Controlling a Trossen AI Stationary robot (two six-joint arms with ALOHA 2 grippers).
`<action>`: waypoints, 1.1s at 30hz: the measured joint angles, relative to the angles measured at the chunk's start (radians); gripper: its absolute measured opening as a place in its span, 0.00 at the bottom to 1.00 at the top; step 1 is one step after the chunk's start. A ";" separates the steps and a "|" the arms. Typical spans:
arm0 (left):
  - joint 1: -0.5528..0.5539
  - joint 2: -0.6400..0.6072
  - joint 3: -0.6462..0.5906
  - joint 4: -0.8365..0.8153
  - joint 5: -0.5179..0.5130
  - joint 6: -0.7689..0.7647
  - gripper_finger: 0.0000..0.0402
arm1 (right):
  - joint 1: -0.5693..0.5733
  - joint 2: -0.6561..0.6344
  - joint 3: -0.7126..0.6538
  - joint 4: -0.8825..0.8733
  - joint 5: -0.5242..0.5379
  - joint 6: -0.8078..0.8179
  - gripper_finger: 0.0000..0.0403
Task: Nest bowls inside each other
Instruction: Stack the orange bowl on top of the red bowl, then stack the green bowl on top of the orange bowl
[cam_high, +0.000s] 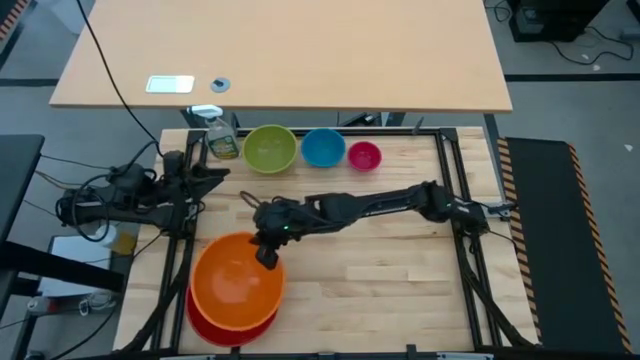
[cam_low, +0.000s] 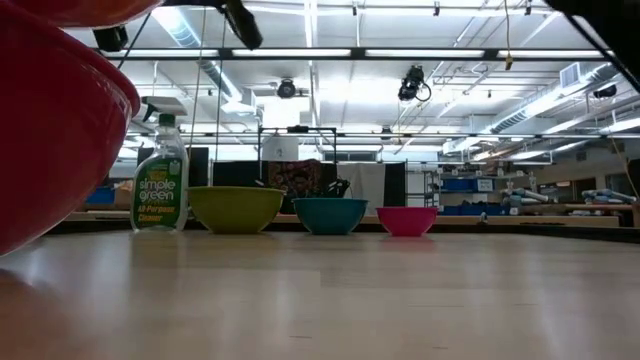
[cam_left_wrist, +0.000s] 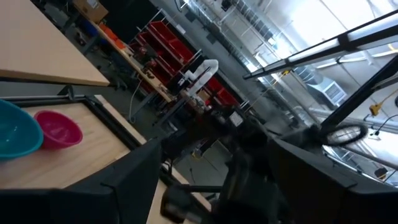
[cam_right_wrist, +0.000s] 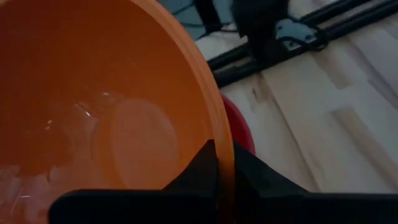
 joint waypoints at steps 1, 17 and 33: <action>0.000 -0.001 0.000 0.005 0.000 0.000 0.75 | -0.001 0.023 0.031 -0.017 -0.012 -0.014 0.07; -0.001 -0.002 0.000 0.029 0.032 -0.073 0.75 | 0.002 0.185 0.026 0.091 -0.155 -0.061 0.09; -0.001 -0.002 -0.001 -0.004 0.043 -0.072 0.75 | -0.034 0.160 0.039 0.046 -0.172 -0.061 0.48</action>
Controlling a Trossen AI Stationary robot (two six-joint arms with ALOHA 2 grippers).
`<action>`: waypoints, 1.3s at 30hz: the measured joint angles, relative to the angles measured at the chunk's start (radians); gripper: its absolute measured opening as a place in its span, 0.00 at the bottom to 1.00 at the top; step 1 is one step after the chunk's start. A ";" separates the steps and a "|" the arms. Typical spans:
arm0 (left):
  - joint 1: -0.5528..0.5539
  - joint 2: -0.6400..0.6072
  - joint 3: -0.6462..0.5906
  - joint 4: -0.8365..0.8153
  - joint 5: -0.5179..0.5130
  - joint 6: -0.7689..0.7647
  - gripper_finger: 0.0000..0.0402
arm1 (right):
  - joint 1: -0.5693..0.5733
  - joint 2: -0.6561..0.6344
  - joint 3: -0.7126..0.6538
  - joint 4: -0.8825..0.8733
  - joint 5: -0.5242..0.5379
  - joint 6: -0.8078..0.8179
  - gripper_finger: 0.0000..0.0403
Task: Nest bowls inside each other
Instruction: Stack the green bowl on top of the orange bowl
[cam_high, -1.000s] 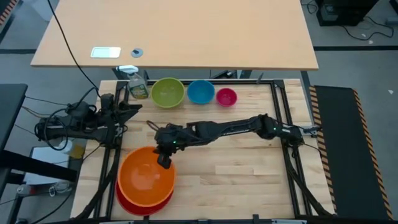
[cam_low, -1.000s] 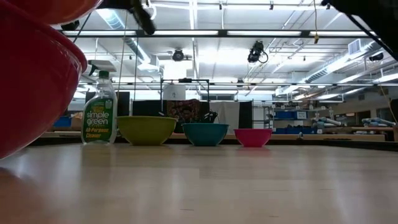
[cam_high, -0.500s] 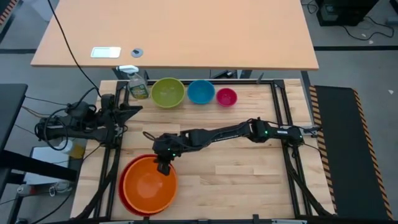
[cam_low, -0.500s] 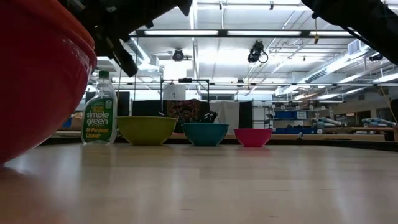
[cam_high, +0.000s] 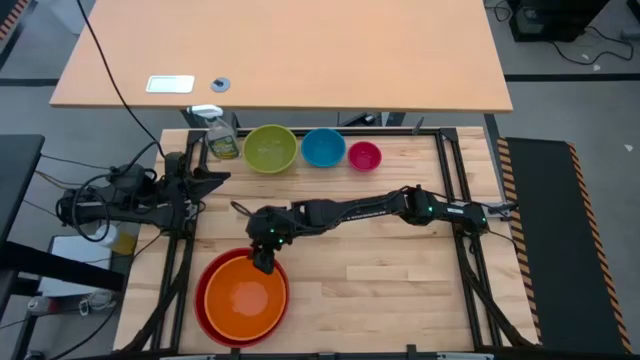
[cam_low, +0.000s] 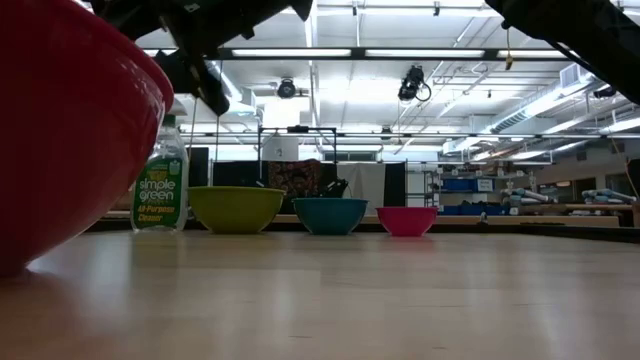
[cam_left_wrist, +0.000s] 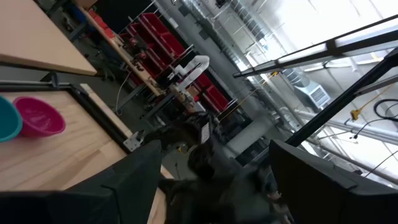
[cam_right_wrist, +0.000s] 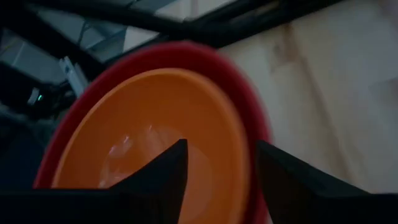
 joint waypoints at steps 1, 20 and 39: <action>0.000 0.000 0.000 -0.004 0.000 -0.001 0.75 | -0.005 -0.007 0.009 -0.013 0.014 -0.006 0.49; 0.001 0.006 0.000 -0.014 -0.009 -0.002 0.75 | -0.259 -0.083 0.016 -0.271 0.401 -0.340 0.55; 0.001 0.213 0.000 -0.013 -0.265 0.020 0.75 | -0.600 -0.091 -0.003 -0.314 0.199 -0.266 0.54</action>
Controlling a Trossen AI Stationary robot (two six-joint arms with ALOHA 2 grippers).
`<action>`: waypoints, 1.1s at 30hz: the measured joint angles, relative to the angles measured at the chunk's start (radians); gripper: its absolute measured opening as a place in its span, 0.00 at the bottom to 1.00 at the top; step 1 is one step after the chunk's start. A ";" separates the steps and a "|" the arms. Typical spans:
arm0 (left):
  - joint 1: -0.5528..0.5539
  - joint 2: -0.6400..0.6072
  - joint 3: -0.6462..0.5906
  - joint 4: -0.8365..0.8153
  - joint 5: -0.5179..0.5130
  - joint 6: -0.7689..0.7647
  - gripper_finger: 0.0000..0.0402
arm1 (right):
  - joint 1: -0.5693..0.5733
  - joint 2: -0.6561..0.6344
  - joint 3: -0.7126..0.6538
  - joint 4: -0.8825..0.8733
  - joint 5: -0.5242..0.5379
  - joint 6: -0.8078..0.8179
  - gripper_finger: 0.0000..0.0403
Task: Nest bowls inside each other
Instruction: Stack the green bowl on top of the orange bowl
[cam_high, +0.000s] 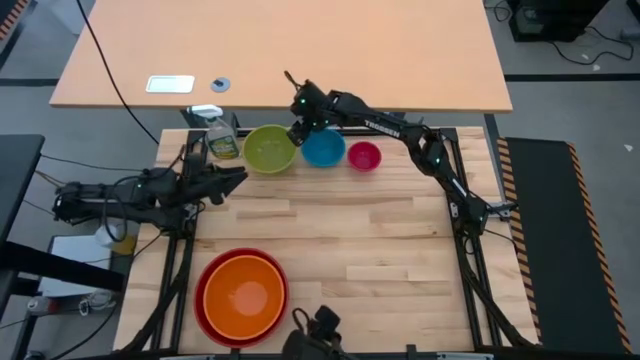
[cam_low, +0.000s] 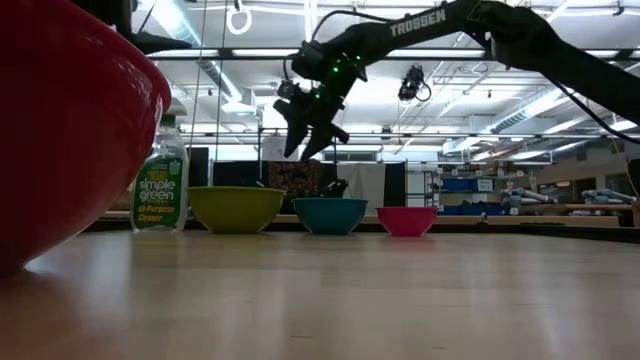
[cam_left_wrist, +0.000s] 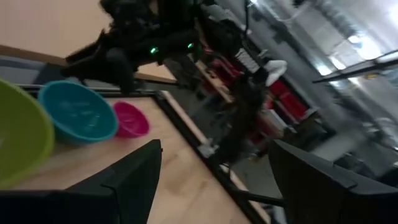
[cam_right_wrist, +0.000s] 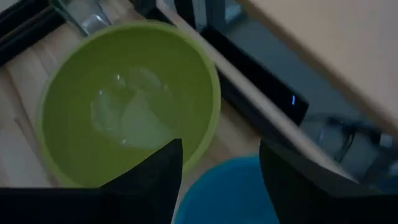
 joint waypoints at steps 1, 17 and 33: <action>0.000 0.011 0.000 0.000 -0.010 0.001 0.75 | -0.005 0.000 -0.008 0.028 -0.002 -0.036 0.54; 0.026 0.140 0.000 0.000 -0.117 -0.052 0.75 | -0.026 0.002 -0.191 0.199 -0.170 -0.168 0.54; 0.023 0.167 0.000 -0.016 -0.001 -0.089 0.75 | 0.142 0.002 -0.262 0.266 0.008 -0.483 0.54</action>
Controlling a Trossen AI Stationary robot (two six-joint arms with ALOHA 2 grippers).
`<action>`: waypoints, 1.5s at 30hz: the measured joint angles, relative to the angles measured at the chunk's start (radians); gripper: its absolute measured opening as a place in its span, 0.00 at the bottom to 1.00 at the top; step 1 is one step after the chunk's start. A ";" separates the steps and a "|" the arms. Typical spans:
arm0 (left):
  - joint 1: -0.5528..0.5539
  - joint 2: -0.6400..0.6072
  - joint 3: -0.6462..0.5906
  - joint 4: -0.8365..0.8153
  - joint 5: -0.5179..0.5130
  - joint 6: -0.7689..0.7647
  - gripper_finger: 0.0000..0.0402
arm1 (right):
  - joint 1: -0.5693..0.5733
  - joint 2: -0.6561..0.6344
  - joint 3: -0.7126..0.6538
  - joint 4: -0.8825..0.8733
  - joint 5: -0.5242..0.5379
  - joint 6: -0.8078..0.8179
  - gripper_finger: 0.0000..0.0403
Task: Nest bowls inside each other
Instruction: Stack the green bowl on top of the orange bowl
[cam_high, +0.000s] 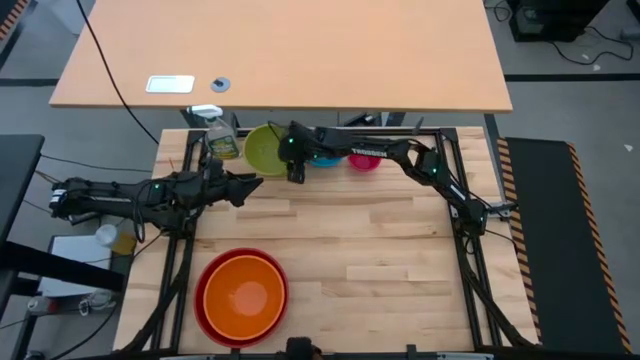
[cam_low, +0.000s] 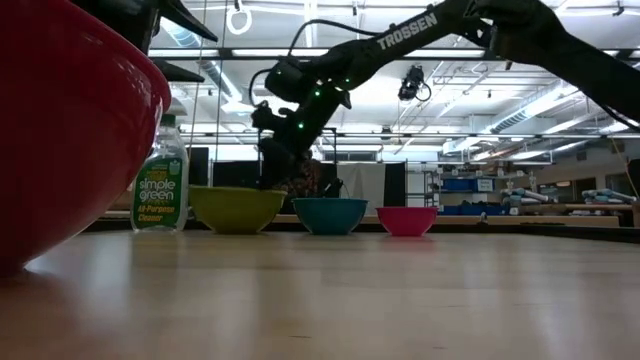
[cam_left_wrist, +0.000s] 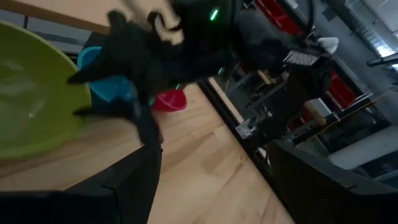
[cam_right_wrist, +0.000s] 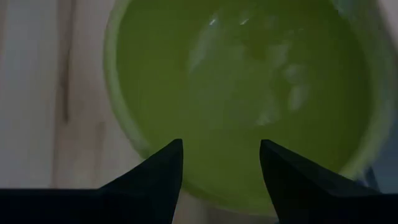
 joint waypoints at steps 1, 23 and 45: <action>0.000 0.000 0.000 0.012 0.007 0.000 0.75 | 0.008 0.000 0.000 -0.019 0.000 -0.017 0.54; 0.000 -0.088 0.000 0.115 0.138 0.094 0.75 | 0.183 -0.018 0.074 -0.223 -0.060 0.116 0.54; 0.000 -0.100 0.000 0.066 0.239 0.131 0.75 | 0.056 -0.054 0.086 -0.329 0.048 0.432 0.45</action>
